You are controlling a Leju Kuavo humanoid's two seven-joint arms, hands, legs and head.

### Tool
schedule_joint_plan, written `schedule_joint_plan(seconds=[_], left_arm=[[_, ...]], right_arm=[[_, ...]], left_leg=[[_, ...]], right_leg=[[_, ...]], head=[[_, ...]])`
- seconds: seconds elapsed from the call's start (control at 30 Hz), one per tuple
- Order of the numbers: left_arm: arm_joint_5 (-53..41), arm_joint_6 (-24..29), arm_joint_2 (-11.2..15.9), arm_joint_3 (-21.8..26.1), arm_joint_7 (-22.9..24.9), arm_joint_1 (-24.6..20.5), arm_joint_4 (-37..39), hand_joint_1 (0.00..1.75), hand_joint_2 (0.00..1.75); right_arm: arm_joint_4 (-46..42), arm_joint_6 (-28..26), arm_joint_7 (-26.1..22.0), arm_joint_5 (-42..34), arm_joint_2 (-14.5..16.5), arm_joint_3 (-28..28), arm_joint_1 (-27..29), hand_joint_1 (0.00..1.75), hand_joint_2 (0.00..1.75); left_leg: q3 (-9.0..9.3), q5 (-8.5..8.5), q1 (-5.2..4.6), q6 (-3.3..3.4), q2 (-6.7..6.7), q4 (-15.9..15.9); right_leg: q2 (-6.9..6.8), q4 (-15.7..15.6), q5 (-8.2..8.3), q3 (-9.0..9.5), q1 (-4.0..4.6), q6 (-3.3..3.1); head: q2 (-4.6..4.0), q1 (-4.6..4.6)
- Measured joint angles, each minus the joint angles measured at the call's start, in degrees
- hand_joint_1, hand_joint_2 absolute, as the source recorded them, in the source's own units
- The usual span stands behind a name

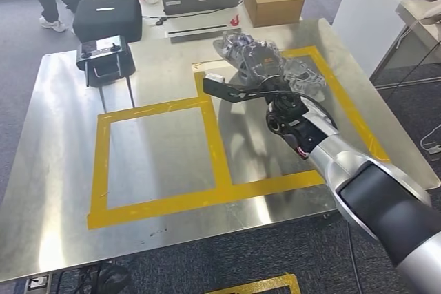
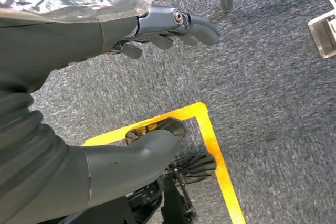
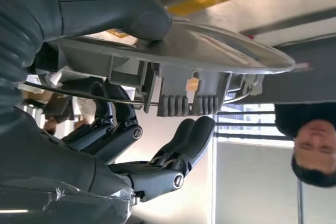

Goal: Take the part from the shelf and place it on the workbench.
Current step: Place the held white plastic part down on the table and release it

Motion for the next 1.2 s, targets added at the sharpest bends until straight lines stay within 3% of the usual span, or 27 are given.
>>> schedule_joint_plan(seconds=[0.43, 0.57, 1.0, 1.13, 1.2], left_arm=[[0.8, 0.0, 0.4, -0.1, 0.0, 0.5, 0.0, 0.0, 1.75], [1.3, 0.0, 0.6, -0.1, -0.1, 0.6, 0.0, 0.0, 1.75], [2.7, -0.2, 1.3, -0.1, -1.8, 1.6, 0.0, 0.0, 1.75], [3.1, 0.7, 1.4, -0.1, -2.1, 1.7, 0.0, 0.0, 0.0], [3.3, 1.3, 1.6, -0.1, -2.3, 1.9, 0.0, 0.0, 0.0]], right_arm=[[5.3, 9.9, 5.7, 2.5, -2.2, 0.3, 1.1, 1.75, 1.75], [5.5, 11.6, 6.7, 2.3, -3.2, 0.2, 1.9, 0.0, 0.0], [-1.3, 12.9, 9.3, 1.6, -5.8, -1.5, 6.2, 0.0, 0.0], [-3.9, 11.7, 9.5, 0.5, -6.3, -2.1, 7.3, 0.0, 0.0], [-7.0, 10.9, 9.9, -0.9, -6.7, -2.8, 9.0, 0.0, 0.0]], left_leg=[[0.03, -0.01, -0.02, 0.01, 0.03, 0.0], [0.04, -0.02, -0.02, 0.02, 0.04, 0.0], [0.23, -0.02, -0.02, 0.03, 0.07, 0.0], [0.39, -0.03, -0.02, 0.03, 0.07, 0.0], [0.49, -0.05, -0.02, 0.04, 0.07, 0.0]], right_leg=[[0.02, -0.1, 0.0, 0.02, 0.0, 0.0], [0.05, -0.1, 0.01, 0.03, 0.0, 0.01], [0.12, -0.1, 0.01, 0.2, 0.01, 0.01], [0.12, -0.1, 0.01, 0.35, 0.01, 0.01], [0.12, -0.1, 0.0, 0.46, 0.02, 0.02]], head=[[0.0, 0.0], [0.0, -0.01], [0.0, -0.01], [0.0, 0.0], [0.0, -0.01]])
